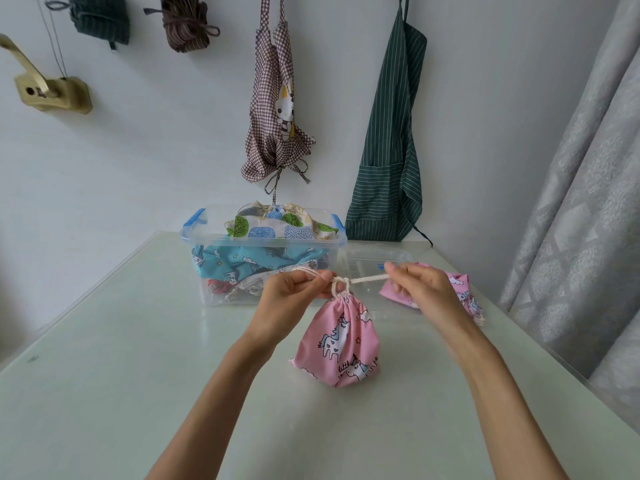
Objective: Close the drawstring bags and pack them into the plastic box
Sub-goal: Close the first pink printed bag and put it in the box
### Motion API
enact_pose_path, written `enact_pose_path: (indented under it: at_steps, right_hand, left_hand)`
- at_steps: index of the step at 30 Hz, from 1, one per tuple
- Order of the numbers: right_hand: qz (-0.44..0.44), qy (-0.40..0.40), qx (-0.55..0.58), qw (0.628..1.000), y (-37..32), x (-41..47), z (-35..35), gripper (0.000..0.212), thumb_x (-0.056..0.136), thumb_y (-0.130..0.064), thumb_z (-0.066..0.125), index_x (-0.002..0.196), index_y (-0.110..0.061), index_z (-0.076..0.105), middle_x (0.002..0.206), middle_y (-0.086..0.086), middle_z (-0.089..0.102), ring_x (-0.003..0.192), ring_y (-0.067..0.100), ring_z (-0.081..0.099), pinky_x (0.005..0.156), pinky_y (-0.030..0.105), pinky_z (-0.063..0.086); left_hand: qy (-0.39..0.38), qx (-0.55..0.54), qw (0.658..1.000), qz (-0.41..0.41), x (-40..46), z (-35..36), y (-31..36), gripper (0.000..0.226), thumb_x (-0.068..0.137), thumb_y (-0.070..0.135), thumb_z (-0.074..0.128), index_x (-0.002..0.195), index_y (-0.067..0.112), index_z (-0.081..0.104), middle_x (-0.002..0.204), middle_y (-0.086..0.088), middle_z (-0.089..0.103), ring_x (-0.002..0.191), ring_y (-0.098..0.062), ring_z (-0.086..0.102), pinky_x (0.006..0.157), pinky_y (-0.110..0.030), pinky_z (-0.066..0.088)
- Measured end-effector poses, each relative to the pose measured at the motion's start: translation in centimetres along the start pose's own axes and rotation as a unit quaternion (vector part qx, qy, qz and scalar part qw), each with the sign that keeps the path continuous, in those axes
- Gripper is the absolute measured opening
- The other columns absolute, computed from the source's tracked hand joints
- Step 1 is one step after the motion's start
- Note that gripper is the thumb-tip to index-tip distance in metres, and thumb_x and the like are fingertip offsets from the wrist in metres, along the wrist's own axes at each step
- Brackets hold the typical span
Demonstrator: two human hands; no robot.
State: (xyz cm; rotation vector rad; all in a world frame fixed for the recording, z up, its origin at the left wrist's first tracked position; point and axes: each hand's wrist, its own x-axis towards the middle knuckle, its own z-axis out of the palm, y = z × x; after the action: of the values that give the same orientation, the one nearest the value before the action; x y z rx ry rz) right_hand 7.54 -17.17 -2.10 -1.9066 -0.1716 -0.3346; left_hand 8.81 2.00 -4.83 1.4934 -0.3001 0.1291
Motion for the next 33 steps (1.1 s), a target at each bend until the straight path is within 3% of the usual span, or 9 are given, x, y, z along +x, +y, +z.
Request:
enact_pose_path:
  at_steps: [2, 4, 7, 12, 15, 21, 25, 29, 33]
  right_hand:
    - [0.018, -0.050, 0.212, 0.976, -0.5, 0.0, 0.5, 0.028, 0.086, -0.030, 0.054, 0.061, -0.017, 0.053, 0.071, -0.007, 0.063, 0.073, 0.004, 0.054, 0.081, 0.028, 0.040]
    - [0.055, -0.103, 0.420, 0.900, -0.9, 0.0, 1.4, 0.023, 0.086, -0.028, 0.051, 0.067, -0.016, 0.054, 0.094, 0.002, 0.071, 0.095, 0.012, 0.062, 0.093, 0.031, 0.046]
    - [0.101, -0.090, 0.536, 0.834, -1.0, 0.0, 2.5, 0.026, 0.091, -0.027, 0.048, 0.068, -0.016, 0.052, 0.082, 0.004, 0.068, 0.090, 0.017, 0.067, 0.092, 0.030, 0.051]
    - [0.140, 0.013, 0.524, 0.840, 0.0, 0.3, 2.0, 0.031, 0.096, -0.023, 0.045, 0.066, -0.016, 0.044, 0.056, -0.002, 0.050, 0.060, 0.012, 0.058, 0.082, 0.029, 0.050]
    - [0.164, 0.046, 0.504, 0.847, 0.8, 0.3, 1.8, 0.032, 0.096, -0.022, 0.045, 0.064, -0.017, 0.040, 0.051, -0.004, 0.044, 0.054, 0.011, 0.052, 0.078, 0.027, 0.049]
    - [0.200, 0.009, 0.392, 0.898, 1.9, 0.5, 1.5, 0.034, 0.096, -0.021, 0.044, 0.063, -0.017, 0.038, 0.049, -0.003, 0.040, 0.047, 0.010, 0.049, 0.071, 0.027, 0.046]
    - [0.188, 0.027, 0.406, 0.894, 2.0, 0.3, 1.1, 0.033, 0.096, -0.021, 0.043, 0.064, -0.017, 0.039, 0.050, -0.003, 0.044, 0.048, 0.009, 0.051, 0.075, 0.028, 0.045]
    - [0.161, -0.033, 0.415, 0.895, 0.6, 0.3, 0.2, 0.032, 0.097, -0.021, 0.044, 0.065, -0.015, 0.042, 0.055, 0.000, 0.046, 0.054, 0.013, 0.054, 0.078, 0.031, 0.047]
    - [0.238, -0.104, 0.327, 0.908, 1.2, 0.0, 0.9, 0.030, 0.095, -0.021, 0.047, 0.065, -0.016, 0.045, 0.054, 0.000, 0.048, 0.053, 0.012, 0.056, 0.075, 0.031, 0.048]
  left_hand:
    - [-0.010, -0.004, 1.000, -0.002, -0.1, 0.1, 0.0, 0.024, 0.093, 0.017, 0.054, 0.101, 0.002, 0.072, 0.095, -0.003, 0.075, 0.089, -0.008, 0.070, 0.076, -0.010, 0.050]
    - [-0.016, -0.007, 1.000, -0.005, -0.2, 0.3, 0.2, 0.026, 0.095, 0.019, 0.052, 0.106, 0.006, 0.071, 0.097, -0.001, 0.075, 0.091, -0.005, 0.069, 0.076, -0.008, 0.049]
    - [0.050, -0.001, 0.999, -0.015, 0.0, 0.4, 0.4, 0.024, 0.090, 0.026, 0.059, 0.100, 0.010, 0.074, 0.091, 0.001, 0.075, 0.078, 0.005, 0.065, 0.067, -0.002, 0.044]
    - [0.159, 0.000, 0.987, -0.023, 0.3, 0.1, 0.3, 0.014, 0.083, 0.027, 0.069, 0.078, 0.016, 0.076, 0.073, 0.002, 0.072, 0.061, 0.010, 0.060, 0.059, -0.002, 0.044]
    - [0.152, 0.019, 0.988, -0.037, 0.3, 0.2, -0.1, 0.018, 0.084, 0.026, 0.067, 0.086, 0.011, 0.076, 0.077, -0.001, 0.074, 0.065, 0.003, 0.065, 0.069, -0.012, 0.048]
    - [0.087, 0.028, 0.990, -0.111, 0.3, 0.1, -0.5, 0.022, 0.093, 0.018, 0.056, 0.092, 0.003, 0.072, 0.071, 0.004, 0.071, 0.058, 0.006, 0.065, 0.065, -0.015, 0.048]
    - [0.089, 0.020, 0.990, -0.108, 0.3, 0.3, -0.2, 0.020, 0.087, 0.024, 0.064, 0.091, 0.008, 0.074, 0.080, 0.001, 0.073, 0.061, 0.006, 0.065, 0.075, -0.020, 0.051]
    - [0.056, -0.098, 0.988, -0.103, 0.3, -0.1, 0.4, 0.018, 0.090, 0.021, 0.060, 0.095, 0.011, 0.073, 0.092, -0.004, 0.076, 0.087, -0.007, 0.071, 0.084, -0.020, 0.055]
    - [0.002, -0.228, 0.964, -0.136, 0.4, 0.0, 0.9, 0.023, 0.097, 0.015, 0.046, 0.102, 0.007, 0.067, 0.102, -0.006, 0.074, 0.095, -0.011, 0.070, 0.090, -0.024, 0.052]
